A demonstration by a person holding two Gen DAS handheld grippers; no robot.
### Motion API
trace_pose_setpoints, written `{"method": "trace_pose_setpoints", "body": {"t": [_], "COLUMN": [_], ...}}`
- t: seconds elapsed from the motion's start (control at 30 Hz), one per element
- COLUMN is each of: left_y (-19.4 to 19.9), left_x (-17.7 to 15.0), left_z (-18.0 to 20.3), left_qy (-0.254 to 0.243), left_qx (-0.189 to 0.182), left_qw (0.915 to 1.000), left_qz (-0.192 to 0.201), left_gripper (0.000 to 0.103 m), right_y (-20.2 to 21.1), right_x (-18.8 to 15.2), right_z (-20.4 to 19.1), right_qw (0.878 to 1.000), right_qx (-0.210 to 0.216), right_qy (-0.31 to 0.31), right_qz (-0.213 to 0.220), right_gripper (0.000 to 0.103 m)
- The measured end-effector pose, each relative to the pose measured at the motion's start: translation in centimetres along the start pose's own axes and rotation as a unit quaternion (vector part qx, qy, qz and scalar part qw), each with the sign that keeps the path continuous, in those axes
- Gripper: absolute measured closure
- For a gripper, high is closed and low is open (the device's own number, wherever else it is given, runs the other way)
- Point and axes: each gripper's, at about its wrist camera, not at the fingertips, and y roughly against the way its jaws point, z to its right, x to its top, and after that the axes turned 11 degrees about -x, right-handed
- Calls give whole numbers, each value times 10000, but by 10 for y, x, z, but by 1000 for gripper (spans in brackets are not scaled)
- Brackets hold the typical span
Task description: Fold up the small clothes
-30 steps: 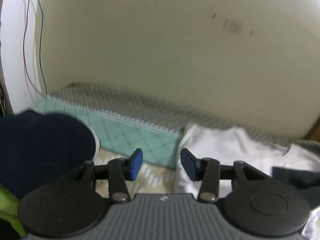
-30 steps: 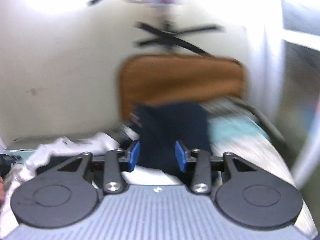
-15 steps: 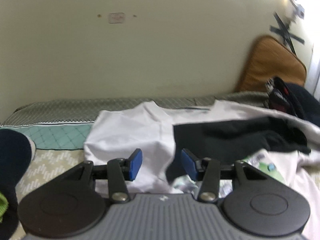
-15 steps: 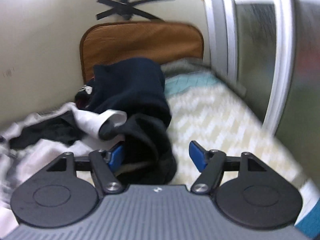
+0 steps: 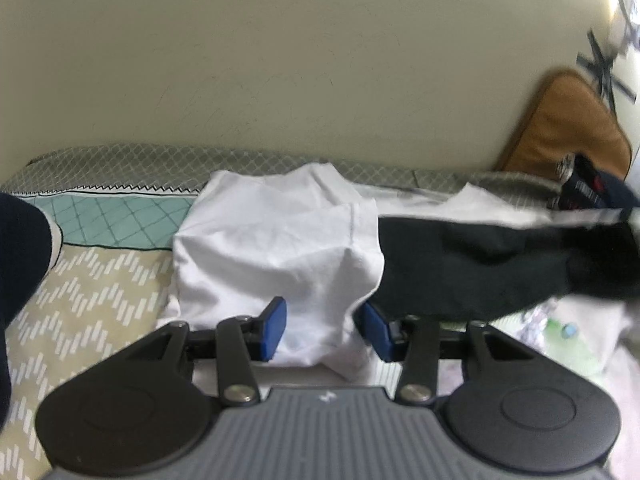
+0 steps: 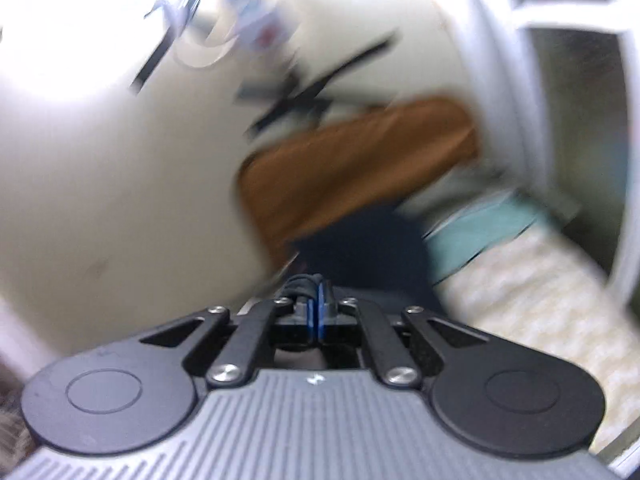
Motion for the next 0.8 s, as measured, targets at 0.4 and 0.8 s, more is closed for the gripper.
{"method": "trace_pose_setpoints", "body": {"t": [0.4,0.8], "left_y": [46,42], "left_x": [17,15], "left_z": [-36,-44], "left_qy": [702,882], "left_qx": [-438,-974], "left_qw": [9938,9901], "left_qz": [746,486], "left_gripper": [58,43], "right_y": [-98,-131], "right_x": [-21,-37], "right_z": [-204,-206], "right_qw": [9740,9722], "right_qx": [1460,545], "right_qy": [288,1996], "right_qz": [-1705,-1095], "right_gripper": [92,35]}}
